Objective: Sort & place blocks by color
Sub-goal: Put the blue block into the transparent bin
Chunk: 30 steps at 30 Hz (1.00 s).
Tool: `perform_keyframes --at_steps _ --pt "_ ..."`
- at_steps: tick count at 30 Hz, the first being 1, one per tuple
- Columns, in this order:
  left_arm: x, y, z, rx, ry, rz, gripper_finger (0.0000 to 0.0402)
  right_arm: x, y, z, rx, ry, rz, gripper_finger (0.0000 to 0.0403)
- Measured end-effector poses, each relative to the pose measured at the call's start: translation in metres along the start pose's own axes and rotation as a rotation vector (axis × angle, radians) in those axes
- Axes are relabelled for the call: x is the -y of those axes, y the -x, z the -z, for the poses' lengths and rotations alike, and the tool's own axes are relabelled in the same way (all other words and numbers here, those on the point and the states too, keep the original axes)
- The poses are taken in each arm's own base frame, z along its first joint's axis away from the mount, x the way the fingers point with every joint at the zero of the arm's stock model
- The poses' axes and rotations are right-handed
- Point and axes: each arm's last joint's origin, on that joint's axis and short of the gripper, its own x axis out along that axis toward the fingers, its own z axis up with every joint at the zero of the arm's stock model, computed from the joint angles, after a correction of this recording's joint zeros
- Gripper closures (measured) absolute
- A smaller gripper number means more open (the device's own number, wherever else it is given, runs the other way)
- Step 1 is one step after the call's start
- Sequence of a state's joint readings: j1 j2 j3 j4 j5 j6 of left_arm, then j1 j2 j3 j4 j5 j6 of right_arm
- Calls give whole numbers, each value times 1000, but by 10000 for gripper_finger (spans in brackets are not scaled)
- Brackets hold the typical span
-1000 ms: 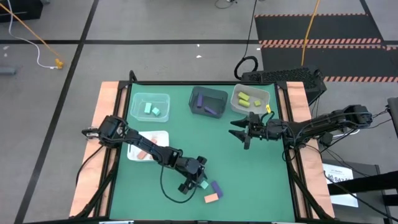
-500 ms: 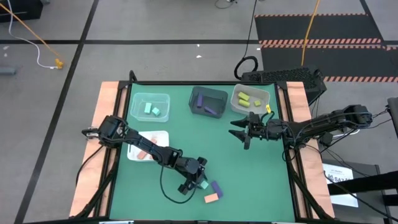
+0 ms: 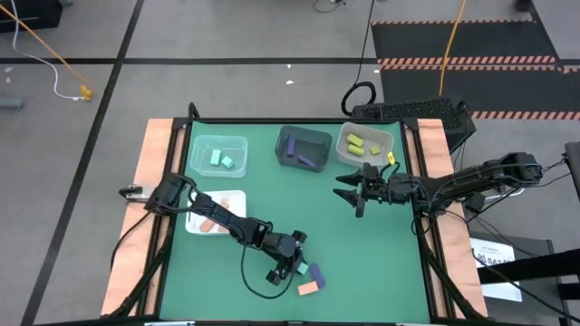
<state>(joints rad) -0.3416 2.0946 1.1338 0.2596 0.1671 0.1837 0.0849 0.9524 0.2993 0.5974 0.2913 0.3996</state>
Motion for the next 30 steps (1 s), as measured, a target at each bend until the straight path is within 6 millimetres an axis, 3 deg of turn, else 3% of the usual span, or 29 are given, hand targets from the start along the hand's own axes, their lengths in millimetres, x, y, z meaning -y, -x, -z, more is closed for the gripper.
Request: perform_keyframes --at_steps 9,14,21,30 --pt "-5 5 -13 -91 -1 -4 269 0 0 0 -5 -5 2 179" --pt "-12 26 -30 -114 1 -72 269 0 0 1 -12 -3 5 179" --pt "-34 90 -69 -6 -37 -234 269 1 0 2 -23 0 9 179" --pt "-72 188 -106 176 -35 -672 269 1 0 3 -34 3 15 179"
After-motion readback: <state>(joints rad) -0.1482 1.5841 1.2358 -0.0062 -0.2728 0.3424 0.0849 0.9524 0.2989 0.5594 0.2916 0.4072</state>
